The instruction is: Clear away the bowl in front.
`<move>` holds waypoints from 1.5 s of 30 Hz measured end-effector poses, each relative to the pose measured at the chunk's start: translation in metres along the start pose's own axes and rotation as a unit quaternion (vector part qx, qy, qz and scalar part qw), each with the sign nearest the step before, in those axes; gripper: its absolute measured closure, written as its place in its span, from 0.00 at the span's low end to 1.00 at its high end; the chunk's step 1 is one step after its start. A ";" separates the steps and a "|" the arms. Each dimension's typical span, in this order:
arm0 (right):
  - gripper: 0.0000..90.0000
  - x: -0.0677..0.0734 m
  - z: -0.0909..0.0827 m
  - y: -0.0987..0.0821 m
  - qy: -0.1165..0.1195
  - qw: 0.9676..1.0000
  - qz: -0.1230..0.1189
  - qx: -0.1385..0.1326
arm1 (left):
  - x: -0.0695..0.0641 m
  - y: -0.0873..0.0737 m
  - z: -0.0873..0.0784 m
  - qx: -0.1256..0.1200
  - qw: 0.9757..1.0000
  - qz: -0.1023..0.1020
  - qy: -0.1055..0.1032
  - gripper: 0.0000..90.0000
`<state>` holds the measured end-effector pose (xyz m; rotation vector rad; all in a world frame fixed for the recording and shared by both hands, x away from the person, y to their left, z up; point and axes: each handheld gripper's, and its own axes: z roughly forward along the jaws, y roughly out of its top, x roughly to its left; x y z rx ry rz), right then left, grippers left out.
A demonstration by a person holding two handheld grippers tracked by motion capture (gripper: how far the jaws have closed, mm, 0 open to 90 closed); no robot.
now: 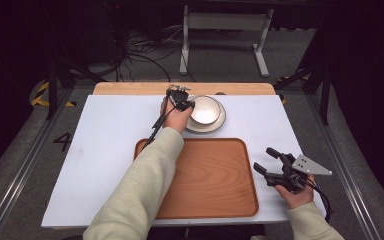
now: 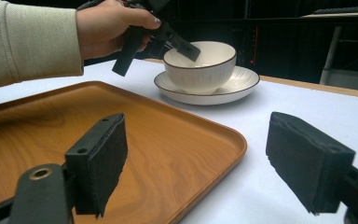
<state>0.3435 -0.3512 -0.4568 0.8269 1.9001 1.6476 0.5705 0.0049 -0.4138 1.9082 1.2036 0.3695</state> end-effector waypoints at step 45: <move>0.24 0.000 0.000 0.000 0.000 1.000 0.004 0.002 | -0.004 0.012 -0.084 -0.018 0.999 0.035 -0.037 0.90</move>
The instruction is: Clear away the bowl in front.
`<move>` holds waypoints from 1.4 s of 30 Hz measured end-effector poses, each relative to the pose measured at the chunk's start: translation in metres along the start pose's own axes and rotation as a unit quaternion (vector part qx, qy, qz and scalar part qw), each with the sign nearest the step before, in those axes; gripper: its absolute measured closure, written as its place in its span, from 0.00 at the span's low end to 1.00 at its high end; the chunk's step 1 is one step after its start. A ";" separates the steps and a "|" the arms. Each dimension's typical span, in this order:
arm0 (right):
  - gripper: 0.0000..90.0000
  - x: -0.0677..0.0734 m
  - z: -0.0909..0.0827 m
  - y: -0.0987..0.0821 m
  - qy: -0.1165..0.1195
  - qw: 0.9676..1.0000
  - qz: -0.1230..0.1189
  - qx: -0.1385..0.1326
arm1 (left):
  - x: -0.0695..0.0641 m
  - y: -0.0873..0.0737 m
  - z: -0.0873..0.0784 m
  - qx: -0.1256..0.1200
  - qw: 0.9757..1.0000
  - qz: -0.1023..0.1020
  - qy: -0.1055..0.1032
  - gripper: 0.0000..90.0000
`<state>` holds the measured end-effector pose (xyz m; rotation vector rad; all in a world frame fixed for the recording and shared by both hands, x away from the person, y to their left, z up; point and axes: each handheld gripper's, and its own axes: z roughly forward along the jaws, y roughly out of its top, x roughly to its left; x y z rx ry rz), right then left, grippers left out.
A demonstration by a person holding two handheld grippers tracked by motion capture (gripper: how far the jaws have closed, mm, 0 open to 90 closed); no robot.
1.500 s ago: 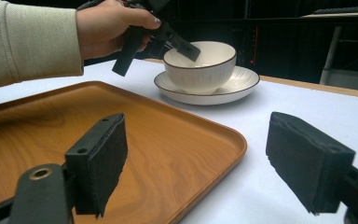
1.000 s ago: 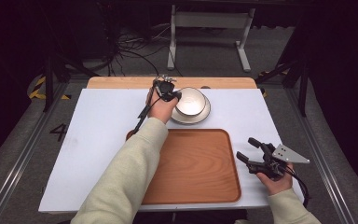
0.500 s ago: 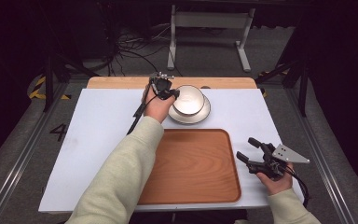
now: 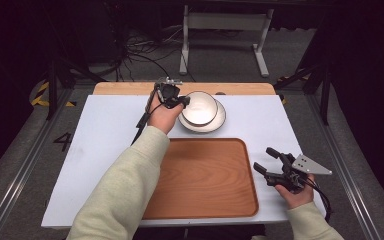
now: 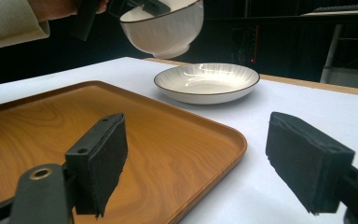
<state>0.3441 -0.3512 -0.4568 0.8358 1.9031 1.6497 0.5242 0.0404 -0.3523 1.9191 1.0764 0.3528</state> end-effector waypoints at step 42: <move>0.23 0.000 0.001 0.000 -0.004 1.000 0.000 0.002 | -0.018 -0.048 -0.095 0.027 0.996 0.064 -0.061 0.92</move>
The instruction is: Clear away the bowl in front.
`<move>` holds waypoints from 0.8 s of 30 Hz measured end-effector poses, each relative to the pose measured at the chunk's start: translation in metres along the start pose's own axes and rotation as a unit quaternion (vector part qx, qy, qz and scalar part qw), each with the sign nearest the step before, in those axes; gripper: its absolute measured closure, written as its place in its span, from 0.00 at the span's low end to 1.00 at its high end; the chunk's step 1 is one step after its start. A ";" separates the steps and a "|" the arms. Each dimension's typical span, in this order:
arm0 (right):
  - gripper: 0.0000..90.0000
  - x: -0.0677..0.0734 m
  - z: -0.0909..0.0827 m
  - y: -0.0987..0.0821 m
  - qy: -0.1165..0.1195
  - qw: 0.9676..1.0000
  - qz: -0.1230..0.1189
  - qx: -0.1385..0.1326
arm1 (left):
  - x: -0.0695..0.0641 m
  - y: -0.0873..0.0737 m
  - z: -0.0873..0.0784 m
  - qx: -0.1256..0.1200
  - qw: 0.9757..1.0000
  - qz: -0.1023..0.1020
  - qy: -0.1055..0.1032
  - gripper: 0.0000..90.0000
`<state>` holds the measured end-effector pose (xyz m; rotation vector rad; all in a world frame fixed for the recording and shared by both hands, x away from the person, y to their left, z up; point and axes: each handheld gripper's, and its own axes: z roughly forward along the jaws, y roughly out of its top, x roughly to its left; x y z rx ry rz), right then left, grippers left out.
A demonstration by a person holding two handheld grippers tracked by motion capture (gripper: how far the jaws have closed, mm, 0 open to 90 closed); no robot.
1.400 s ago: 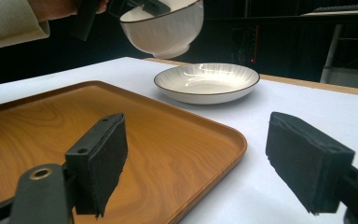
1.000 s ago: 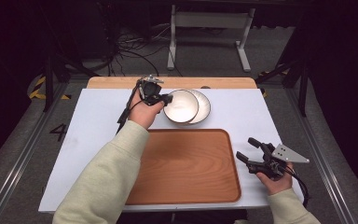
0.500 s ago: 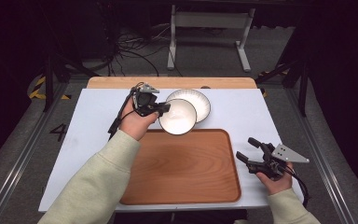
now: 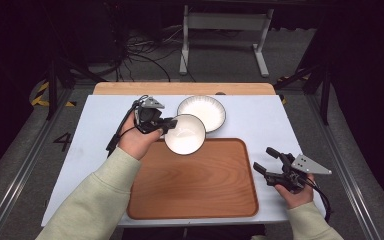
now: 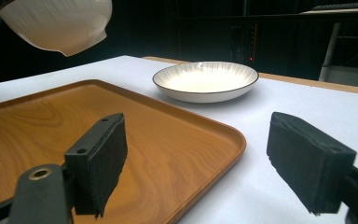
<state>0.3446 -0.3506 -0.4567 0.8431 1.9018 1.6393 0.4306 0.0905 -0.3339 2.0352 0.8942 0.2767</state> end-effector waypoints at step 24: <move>0.23 0.000 0.000 0.000 0.001 1.000 0.000 0.003 | -0.011 -0.063 0.041 0.107 0.994 0.010 -0.015 0.94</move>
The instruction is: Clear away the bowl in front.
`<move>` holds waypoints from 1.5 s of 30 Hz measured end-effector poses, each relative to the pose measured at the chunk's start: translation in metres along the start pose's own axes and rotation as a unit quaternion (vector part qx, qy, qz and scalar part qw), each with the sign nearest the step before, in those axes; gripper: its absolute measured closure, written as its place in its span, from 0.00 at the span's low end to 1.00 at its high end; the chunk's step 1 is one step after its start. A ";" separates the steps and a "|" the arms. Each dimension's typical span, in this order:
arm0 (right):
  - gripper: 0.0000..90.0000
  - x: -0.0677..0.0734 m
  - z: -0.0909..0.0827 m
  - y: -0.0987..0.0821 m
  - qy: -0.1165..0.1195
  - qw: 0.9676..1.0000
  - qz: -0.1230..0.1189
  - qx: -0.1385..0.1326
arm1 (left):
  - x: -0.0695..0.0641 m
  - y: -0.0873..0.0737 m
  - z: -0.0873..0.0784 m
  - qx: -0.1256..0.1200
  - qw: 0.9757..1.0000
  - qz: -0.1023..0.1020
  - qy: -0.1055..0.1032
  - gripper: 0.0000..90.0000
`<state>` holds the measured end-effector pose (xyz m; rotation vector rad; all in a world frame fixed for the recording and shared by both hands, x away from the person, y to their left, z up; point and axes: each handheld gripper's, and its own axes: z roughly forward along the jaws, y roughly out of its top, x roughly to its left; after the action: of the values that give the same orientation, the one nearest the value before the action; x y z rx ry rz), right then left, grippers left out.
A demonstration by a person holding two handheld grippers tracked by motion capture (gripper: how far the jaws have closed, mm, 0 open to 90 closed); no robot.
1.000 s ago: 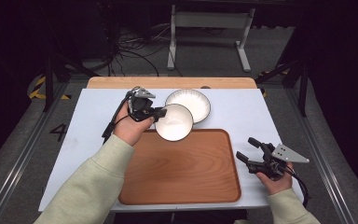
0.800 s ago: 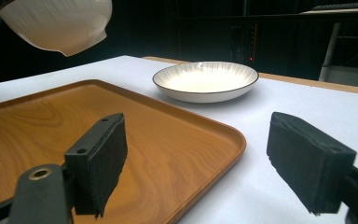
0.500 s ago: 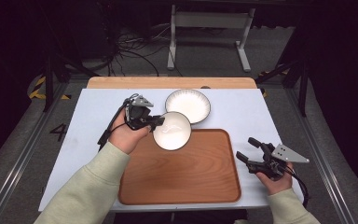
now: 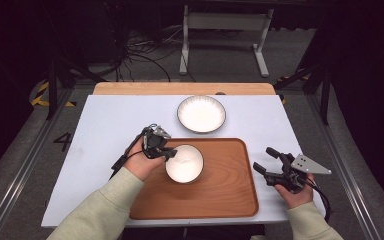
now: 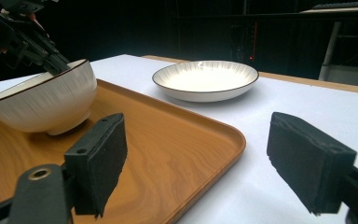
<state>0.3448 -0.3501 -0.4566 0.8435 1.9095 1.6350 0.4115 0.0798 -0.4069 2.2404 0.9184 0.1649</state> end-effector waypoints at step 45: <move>0.24 -0.006 0.003 0.002 0.001 0.999 0.027 0.017 | -0.013 -0.004 -0.033 -0.118 0.991 0.050 -0.033 0.33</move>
<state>0.3514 -0.3516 -0.4556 0.9147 1.9377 1.6390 0.3878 0.0922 -0.3830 2.0603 0.7138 0.2317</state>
